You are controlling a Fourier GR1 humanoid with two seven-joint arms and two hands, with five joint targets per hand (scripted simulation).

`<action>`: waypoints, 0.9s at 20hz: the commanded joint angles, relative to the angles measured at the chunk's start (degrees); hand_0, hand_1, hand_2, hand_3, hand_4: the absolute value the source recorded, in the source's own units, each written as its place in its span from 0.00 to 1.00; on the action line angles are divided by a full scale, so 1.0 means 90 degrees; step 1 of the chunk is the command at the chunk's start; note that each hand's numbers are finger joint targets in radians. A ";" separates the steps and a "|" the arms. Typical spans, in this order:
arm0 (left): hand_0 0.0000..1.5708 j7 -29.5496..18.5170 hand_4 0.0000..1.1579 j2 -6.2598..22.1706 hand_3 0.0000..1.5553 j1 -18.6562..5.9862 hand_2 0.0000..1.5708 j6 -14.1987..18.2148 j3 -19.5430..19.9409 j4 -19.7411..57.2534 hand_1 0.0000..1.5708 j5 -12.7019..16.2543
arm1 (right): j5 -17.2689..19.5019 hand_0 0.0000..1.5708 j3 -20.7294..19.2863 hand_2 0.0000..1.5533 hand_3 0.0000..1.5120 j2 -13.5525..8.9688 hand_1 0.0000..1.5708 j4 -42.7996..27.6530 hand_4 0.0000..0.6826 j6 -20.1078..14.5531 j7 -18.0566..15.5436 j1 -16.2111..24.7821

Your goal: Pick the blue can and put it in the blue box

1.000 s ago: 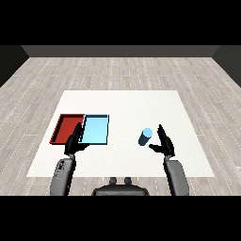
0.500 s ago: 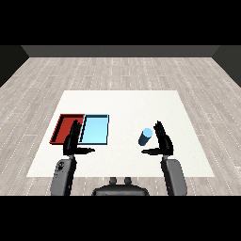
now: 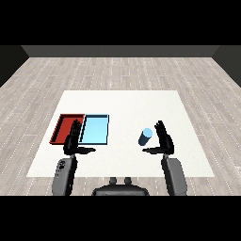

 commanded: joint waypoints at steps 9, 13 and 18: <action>0.00 0.0218 0.00 -0.0005 0.00 0.0266 0.00 -0.0040 -0.0015 -0.0488 0.00 0.0031 | 0.0143 0.00 -0.0166 0.00 0.00 0.0164 0.00 0.0732 0.00 -0.0479 0.0074 -0.0455; 0.00 0.0123 0.00 -0.0065 0.00 -0.0040 0.00 -0.0030 0.0060 -0.0059 0.00 0.0100 | -0.0183 0.00 -0.0448 0.00 0.00 0.0138 0.00 0.1378 0.00 -0.0394 0.0098 -0.0975; 0.00 0.0327 0.00 -0.0193 0.00 0.0422 0.00 -0.0069 -0.0078 -0.0708 0.00 0.0251 | -0.0225 0.00 -0.0490 0.00 0.00 -0.0007 0.00 0.1908 0.00 -0.0178 -0.0076 -0.1092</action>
